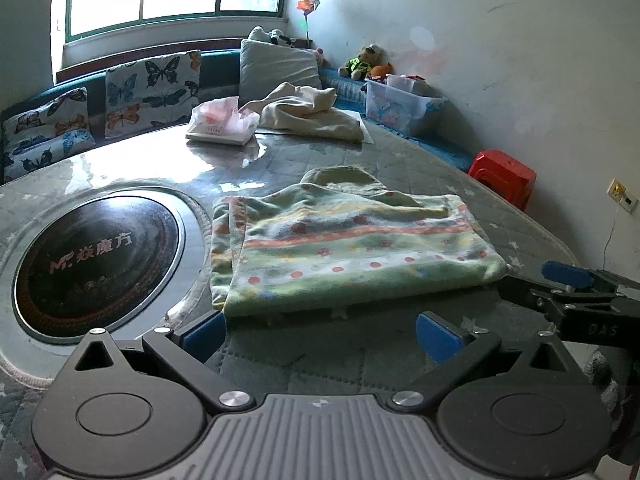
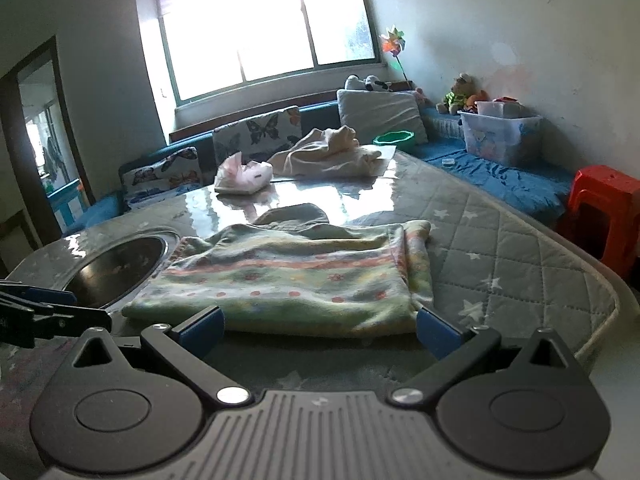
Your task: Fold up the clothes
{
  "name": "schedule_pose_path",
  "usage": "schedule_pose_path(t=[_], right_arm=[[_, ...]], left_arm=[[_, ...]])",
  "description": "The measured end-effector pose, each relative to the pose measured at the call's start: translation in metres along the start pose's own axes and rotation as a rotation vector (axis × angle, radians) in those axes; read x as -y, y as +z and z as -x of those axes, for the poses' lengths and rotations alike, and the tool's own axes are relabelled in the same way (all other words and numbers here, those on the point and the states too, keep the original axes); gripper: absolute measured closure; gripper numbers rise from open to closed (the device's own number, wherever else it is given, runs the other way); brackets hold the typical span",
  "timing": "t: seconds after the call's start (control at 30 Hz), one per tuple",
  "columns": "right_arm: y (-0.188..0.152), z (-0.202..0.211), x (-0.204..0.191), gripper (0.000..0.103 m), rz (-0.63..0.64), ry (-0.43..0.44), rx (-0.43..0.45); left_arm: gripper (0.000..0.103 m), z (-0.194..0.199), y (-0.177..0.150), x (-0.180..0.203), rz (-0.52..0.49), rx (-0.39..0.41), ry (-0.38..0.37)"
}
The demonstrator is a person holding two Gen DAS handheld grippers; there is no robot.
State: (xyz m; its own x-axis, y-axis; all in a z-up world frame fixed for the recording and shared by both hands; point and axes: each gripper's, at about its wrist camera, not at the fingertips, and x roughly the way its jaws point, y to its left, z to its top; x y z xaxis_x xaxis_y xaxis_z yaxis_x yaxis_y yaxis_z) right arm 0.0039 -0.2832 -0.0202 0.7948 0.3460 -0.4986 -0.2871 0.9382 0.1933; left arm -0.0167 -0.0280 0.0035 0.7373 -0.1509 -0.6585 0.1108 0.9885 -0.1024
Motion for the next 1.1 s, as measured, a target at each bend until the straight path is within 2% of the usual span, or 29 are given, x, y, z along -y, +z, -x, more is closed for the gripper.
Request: schedule_pose_path(t=[0.5, 0.8, 0.97, 1.1], right_arm=[[-0.011, 0.021, -0.02, 0.0, 0.054, 0.015, -0.018], [-0.019, 0.032, -0.025, 0.0, 0.083, -0.002, 0.008], [-0.021, 0.031, -0.022, 0.0, 0.073, 0.018, -0.017], [-0.024, 0.031, -0.023, 0.0, 0.078, 0.0, -0.013]], left_arm=[[0.0, 0.01, -0.019, 0.017, -0.074, -0.008, -0.006], [0.0, 0.014, -0.026, 0.027, -0.115, -0.014, 0.001], [0.0, 0.012, -0.03, 0.032, -0.131, -0.022, 0.003], [0.0, 0.01, -0.032, 0.034, -0.139, -0.032, -0.002]])
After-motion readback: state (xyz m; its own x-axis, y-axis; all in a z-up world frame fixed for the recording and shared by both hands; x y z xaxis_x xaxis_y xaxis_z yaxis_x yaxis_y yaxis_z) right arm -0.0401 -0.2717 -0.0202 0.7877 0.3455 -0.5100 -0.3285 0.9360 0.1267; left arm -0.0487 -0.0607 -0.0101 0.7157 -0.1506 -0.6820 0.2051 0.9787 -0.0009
